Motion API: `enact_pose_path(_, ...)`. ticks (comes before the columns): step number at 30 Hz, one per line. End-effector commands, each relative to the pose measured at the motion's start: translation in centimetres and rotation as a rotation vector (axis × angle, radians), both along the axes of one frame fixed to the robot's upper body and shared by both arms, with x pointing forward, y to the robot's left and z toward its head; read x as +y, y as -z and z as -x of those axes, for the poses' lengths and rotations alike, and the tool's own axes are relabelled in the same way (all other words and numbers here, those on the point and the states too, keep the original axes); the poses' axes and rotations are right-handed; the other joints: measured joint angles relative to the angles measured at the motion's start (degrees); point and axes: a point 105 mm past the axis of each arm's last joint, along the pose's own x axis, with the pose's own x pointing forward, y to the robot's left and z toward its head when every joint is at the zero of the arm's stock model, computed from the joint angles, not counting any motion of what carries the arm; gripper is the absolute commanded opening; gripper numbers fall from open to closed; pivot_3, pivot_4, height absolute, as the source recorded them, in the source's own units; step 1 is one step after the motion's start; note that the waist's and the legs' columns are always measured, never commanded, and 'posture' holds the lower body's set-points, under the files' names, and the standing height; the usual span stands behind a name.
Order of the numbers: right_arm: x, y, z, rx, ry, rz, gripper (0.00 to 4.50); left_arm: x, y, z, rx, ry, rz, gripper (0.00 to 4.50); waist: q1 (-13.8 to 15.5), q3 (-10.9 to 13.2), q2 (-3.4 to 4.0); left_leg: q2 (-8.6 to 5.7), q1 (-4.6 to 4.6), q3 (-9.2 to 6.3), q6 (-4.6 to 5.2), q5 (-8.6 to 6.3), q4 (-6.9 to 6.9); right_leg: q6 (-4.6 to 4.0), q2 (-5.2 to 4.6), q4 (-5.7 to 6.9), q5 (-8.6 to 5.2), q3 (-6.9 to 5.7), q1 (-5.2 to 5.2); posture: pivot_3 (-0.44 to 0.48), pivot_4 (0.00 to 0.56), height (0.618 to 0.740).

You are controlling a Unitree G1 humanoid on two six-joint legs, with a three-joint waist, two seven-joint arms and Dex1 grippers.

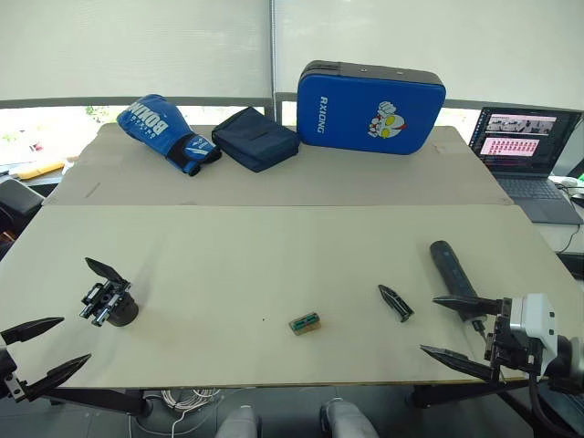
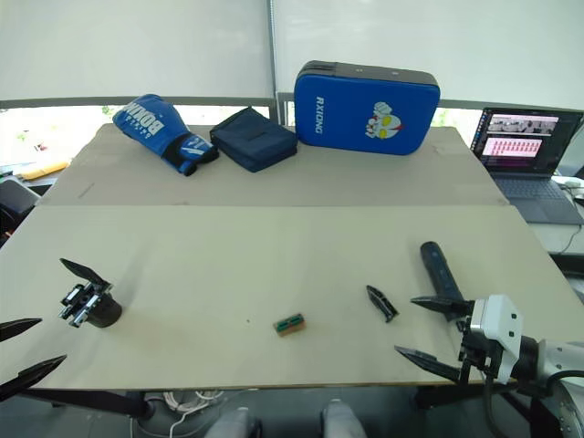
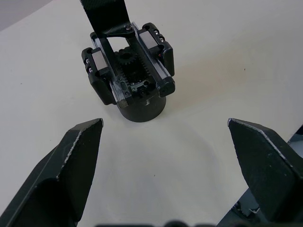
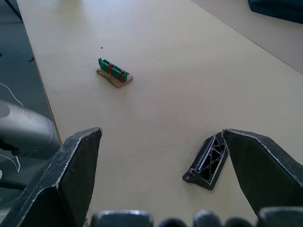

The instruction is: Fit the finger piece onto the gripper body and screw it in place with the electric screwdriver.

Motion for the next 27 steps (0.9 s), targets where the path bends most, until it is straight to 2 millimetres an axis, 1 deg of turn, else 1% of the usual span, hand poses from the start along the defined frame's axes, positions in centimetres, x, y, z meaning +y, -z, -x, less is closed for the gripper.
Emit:
enact_pose_path(1, 0.2, -1.1, -0.3, -0.061, -0.009, -0.011, 4.50, 0.6, -1.6, -0.4, -0.041, -0.044, 0.038, 4.46, 0.0, 0.0, 0.00, 0.00, 0.00, 0.00, 0.00, 0.00, 0.00, 0.00, 0.00, 0.00, 0.00, 0.00, 0.00, 0.000, 0.150, 0.740)
enact_pose_path(2, 0.5, -1.2, -0.5, -0.058, -0.004, -0.029, 4.50, 1.0, -2.5, -0.4, -0.059, -0.086, 0.103, 4.46, 0.0, 0.0, 0.00, 0.00, 0.00, 0.00, 0.00, 0.00, 0.00, 0.00, 0.00, 0.00, 0.00, 0.00, 0.00, 0.000, 0.150, 0.740)
enact_pose_path(4, 1.2, -1.6, -0.9, -0.051, -0.001, -0.066, 4.50, 2.1, -4.7, -0.7, -0.124, -0.206, 0.294, 4.46, -0.1, 0.0, -0.05, 0.06, 0.00, -0.01, 0.00, 0.00, 0.01, 0.00, 0.05, 0.02, 0.01, 0.00, -0.01, 0.000, 0.150, 0.740)
enact_pose_path(5, 1.5, -1.8, -1.0, -0.056, -0.003, -0.079, 4.50, 2.6, -5.3, -0.6, -0.134, -0.251, 0.352, 4.46, -0.2, 0.0, -0.06, 0.10, 0.00, -0.02, 0.00, 0.00, 0.01, -0.01, 0.09, 0.03, 0.01, 0.00, -0.03, 0.000, 0.150, 0.740)
enact_pose_path(7, 2.3, -2.2, -1.2, -0.082, -0.017, -0.096, 4.50, 3.5, -5.6, 0.0, -0.141, -0.313, 0.423, 4.46, -0.2, 0.0, -0.05, 0.14, 0.00, -0.06, 0.00, 0.00, 0.01, -0.01, 0.15, 0.04, 0.01, 0.00, -0.04, 0.000, 0.150, 0.740)
enact_pose_path(10, 4.0, -3.5, -1.4, -0.159, -0.070, -0.158, 4.50, 4.6, -4.7, 1.2, -0.158, -0.411, 0.439, 4.46, -0.5, 0.0, 0.01, 0.14, 0.03, -0.06, 0.00, -0.02, -0.02, -0.03, 0.17, 0.03, 0.01, 0.01, -0.04, 0.000, 0.150, 0.740)
enact_pose_path(12, 5.4, -4.1, -1.5, -0.187, -0.107, -0.211, 4.50, 5.1, -3.4, 2.2, -0.169, -0.473, 0.404, 4.46, -0.9, 0.0, 0.05, 0.16, 0.05, -0.03, -0.02, -0.04, -0.04, -0.08, 0.19, 0.02, 0.03, 0.06, -0.04, 0.000, 0.150, 0.740)
enact_pose_path(14, 6.6, -4.6, -1.6, -0.209, -0.131, -0.291, 4.50, 5.2, -1.9, 3.0, -0.166, -0.520, 0.389, 4.46, -1.0, 0.0, 0.00, 0.18, 0.07, -0.03, -0.03, -0.08, -0.04, -0.14, 0.24, 0.04, 0.02, 0.10, -0.04, 0.000, 0.150, 0.740)
enact_pose_path(16, 7.5, -4.9, -1.5, -0.219, -0.158, -0.333, 4.50, 4.9, -0.8, 3.5, -0.153, -0.540, 0.377, 4.46, -1.0, -0.1, -0.15, 0.23, 0.06, -0.07, -0.04, -0.08, -0.03, -0.18, 0.31, 0.03, 0.03, 0.08, -0.04, 0.000, 0.150, 0.740)
enact_pose_path(17, 8.1, -4.8, -1.3, -0.236, -0.194, -0.324, 4.50, 4.6, -0.3, 3.7, -0.167, -0.537, 0.341, 4.46, -0.8, -0.1, -0.19, 0.23, 0.06, -0.08, -0.04, -0.08, -0.03, -0.21, 0.31, 0.03, 0.05, 0.09, -0.03, 0.000, 0.150, 0.740)
enact_pose_path(19, 9.1, -4.4, -1.0, -0.249, -0.238, -0.323, 4.50, 3.6, 0.4, 3.7, -0.191, -0.529, 0.323, 4.46, -0.3, -0.2, -0.26, 0.20, 0.08, -0.08, -0.04, -0.08, -0.01, -0.23, 0.28, 0.00, 0.06, 0.09, 0.01, 0.000, 0.150, 0.740)
enact_pose_path(20, 9.6, -4.2, -0.9, -0.248, -0.257, -0.325, 4.50, 3.0, 0.8, 3.5, -0.197, -0.528, 0.331, 4.46, 0.0, -0.2, -0.29, 0.20, 0.07, -0.08, -0.04, -0.08, 0.01, -0.22, 0.26, 0.00, 0.06, 0.09, 0.02, 0.000, 0.150, 0.740)
enact_pose_path(22, 10.4, -3.7, -0.8, -0.243, -0.292, -0.323, 4.50, 1.0, 2.1, 3.0, -0.186, -0.496, 0.329, 4.46, 0.3, -0.2, -0.37, 0.20, 0.06, -0.08, -0.05, -0.08, 0.05, -0.22, 0.26, 0.00, 0.06, 0.09, 0.03, 0.000, 0.150, 0.740)
enact_pose_path(24, 10.7, -3.7, -1.0, -0.243, -0.301, -0.327, 4.50, -0.1, 2.7, 2.6, -0.200, -0.489, 0.315, 4.46, 0.3, -0.3, -0.41, 0.19, 0.07, -0.07, -0.05, -0.08, 0.08, -0.21, 0.25, 0.00, 0.06, 0.09, 0.04, 0.000, 0.150, 0.740)
enact_pose_path(27, 10.8, -3.7, -1.0, -0.237, -0.306, -0.328, 4.50, -1.0, 3.0, 2.1, -0.217, -0.488, 0.294, 4.46, 0.1, -0.4, -0.57, 0.23, 0.08, -0.08, -0.05, -0.09, 0.06, -0.23, 0.31, 0.02, 0.07, 0.08, 0.03, 0.000, 0.150, 0.740)
